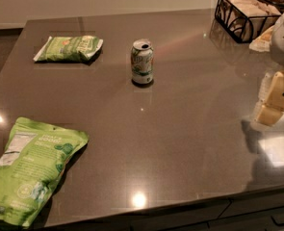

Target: Knock 7up can over

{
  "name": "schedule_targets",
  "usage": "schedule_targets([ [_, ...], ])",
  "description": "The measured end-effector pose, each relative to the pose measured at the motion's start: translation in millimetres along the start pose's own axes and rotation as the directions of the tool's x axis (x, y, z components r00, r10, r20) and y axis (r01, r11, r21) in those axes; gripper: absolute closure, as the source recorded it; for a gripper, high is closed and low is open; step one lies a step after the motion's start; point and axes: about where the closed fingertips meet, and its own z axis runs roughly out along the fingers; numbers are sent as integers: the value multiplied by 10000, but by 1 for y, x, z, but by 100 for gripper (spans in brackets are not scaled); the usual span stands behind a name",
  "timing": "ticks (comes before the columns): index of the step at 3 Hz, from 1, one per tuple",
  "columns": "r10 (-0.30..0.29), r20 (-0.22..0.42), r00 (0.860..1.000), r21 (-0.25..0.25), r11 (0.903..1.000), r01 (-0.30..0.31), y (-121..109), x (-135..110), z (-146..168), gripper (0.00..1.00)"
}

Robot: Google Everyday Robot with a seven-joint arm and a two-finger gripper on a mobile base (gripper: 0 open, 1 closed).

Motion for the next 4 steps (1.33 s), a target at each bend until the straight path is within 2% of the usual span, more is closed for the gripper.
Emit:
schedule_targets([
  [1, 0, 1, 10000, 2, 10000, 0, 0, 0, 0, 0],
  [2, 265, 238, 9994, 1, 9996, -265, -8, -5, 1, 0],
  [3, 669, 849, 9941, 203, 9974, -689, -17, -23, 11, 0],
  [4, 1102, 1785, 9777, 530, 9912, -1214, -40, -50, 26, 0],
])
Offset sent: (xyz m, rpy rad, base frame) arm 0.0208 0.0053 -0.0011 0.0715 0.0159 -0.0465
